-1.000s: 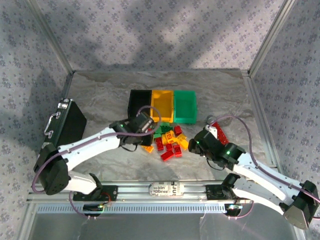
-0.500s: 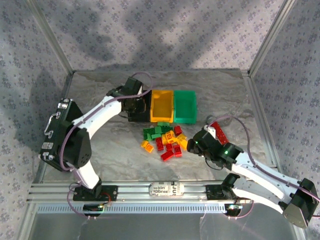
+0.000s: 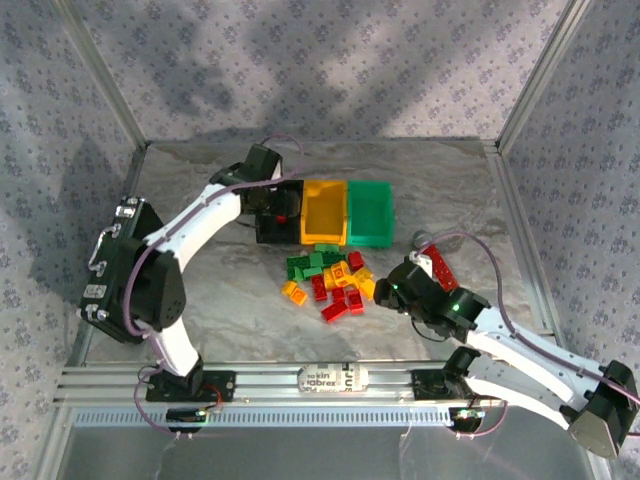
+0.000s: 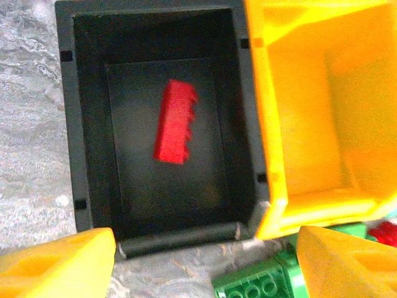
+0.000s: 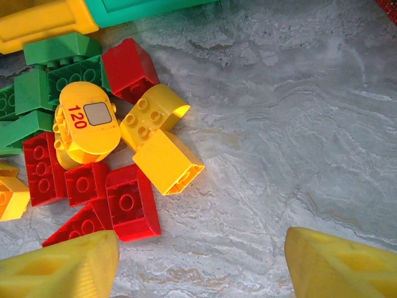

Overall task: Sort the legos into containers by color
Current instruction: Place the lego in the container, then pick up the lego from the middle-left of the table.

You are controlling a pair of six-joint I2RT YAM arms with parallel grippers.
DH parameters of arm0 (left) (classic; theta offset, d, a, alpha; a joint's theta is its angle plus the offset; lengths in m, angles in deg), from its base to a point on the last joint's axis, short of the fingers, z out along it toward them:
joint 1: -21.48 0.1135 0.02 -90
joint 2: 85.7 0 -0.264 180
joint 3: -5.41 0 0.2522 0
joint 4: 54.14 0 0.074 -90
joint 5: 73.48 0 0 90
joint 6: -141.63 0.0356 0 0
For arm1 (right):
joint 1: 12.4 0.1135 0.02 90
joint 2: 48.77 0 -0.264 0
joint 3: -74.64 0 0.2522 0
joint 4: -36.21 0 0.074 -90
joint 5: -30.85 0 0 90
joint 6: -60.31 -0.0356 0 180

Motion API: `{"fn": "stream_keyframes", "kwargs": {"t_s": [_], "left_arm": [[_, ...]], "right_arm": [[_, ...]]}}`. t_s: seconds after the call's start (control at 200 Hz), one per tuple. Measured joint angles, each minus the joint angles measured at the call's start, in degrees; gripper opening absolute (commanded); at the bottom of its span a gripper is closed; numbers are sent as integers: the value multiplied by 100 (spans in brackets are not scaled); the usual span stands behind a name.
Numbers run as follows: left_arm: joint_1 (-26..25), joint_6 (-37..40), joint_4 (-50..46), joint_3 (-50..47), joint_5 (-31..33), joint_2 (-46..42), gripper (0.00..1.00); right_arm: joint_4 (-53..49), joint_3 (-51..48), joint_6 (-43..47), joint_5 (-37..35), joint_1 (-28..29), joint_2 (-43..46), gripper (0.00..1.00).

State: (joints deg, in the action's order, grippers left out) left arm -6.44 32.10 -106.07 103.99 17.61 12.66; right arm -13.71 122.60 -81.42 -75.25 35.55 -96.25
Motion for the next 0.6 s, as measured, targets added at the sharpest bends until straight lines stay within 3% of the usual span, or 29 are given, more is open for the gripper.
{"fn": "stream_keyframes", "kwargs": {"t_s": [0.2, 0.4, 0.6], "left_arm": [[-645, 116, 243, -964, 76, -1180, 74], [-1947, 214, 435, -2358, 7, -1980, 68], [-3097, -28, 566, -3222, -243, -2210, 66]], "right_arm": [[-76, 0, 2, -2, -4, 37, 75], [-168, 0, 33, 15, -151, 39, 76], [-195, 0, 229, 249, -566, 179, 76]]}}
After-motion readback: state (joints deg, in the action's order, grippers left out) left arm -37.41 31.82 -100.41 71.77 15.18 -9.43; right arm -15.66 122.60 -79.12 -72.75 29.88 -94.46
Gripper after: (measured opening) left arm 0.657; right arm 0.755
